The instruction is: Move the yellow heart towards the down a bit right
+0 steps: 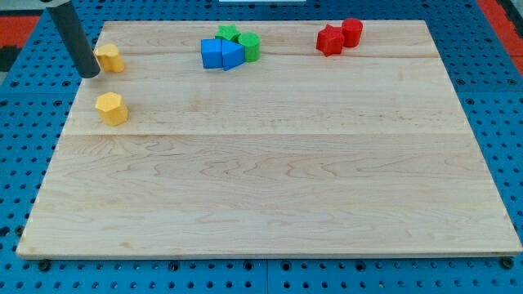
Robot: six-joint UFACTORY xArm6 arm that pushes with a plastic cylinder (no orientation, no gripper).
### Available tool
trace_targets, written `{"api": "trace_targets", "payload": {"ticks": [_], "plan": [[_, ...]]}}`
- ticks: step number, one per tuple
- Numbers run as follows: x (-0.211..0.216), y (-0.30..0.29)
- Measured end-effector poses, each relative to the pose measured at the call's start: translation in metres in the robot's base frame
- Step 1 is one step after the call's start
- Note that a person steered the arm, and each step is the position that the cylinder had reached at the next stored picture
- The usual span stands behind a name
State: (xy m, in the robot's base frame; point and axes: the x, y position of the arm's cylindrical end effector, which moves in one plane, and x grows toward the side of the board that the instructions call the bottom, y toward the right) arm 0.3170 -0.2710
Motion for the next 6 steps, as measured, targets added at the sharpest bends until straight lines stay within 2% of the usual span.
{"api": "trace_targets", "payload": {"ticks": [1,3,4,5,6], "plan": [[-0.027,0.056],[-0.017,-0.012],[-0.075,-0.02],[-0.053,0.078],[-0.043,0.101]]}}
